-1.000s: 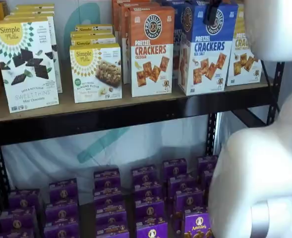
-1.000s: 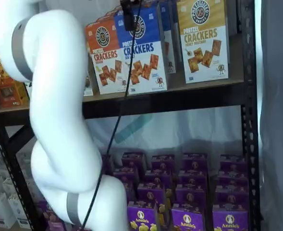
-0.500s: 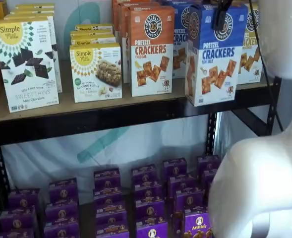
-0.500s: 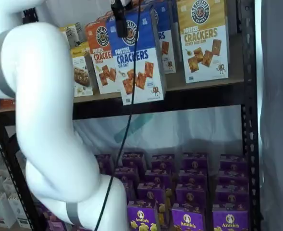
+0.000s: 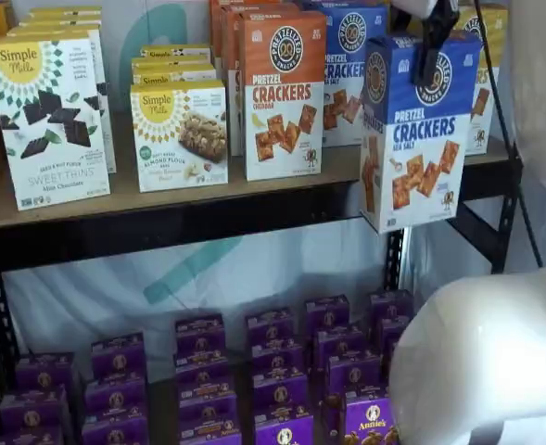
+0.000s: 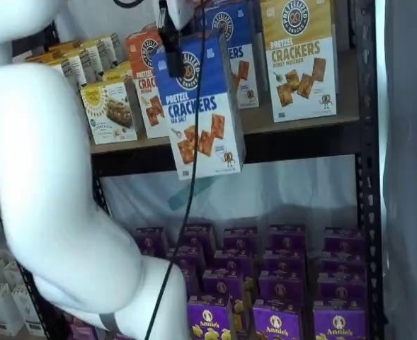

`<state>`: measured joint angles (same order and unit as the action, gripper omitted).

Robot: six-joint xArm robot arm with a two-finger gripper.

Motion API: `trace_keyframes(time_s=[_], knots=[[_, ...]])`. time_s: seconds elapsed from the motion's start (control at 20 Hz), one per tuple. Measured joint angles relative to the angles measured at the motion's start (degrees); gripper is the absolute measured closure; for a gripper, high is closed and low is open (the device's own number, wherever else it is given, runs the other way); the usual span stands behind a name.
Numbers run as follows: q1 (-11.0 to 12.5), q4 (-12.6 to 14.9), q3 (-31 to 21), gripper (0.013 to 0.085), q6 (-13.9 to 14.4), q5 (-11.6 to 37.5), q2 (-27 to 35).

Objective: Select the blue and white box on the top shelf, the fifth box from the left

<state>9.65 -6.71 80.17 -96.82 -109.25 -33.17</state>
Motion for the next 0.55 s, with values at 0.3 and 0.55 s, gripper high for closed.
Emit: trace_keyframes(time_s=[0.3, 0.55], knots=[[0.5, -0.2, -3.6, 0.033, -0.4, 0.2, -2.7], [0.9, -0.5, -5.5, 0.033, -0.8, 0.0, -4.0]])
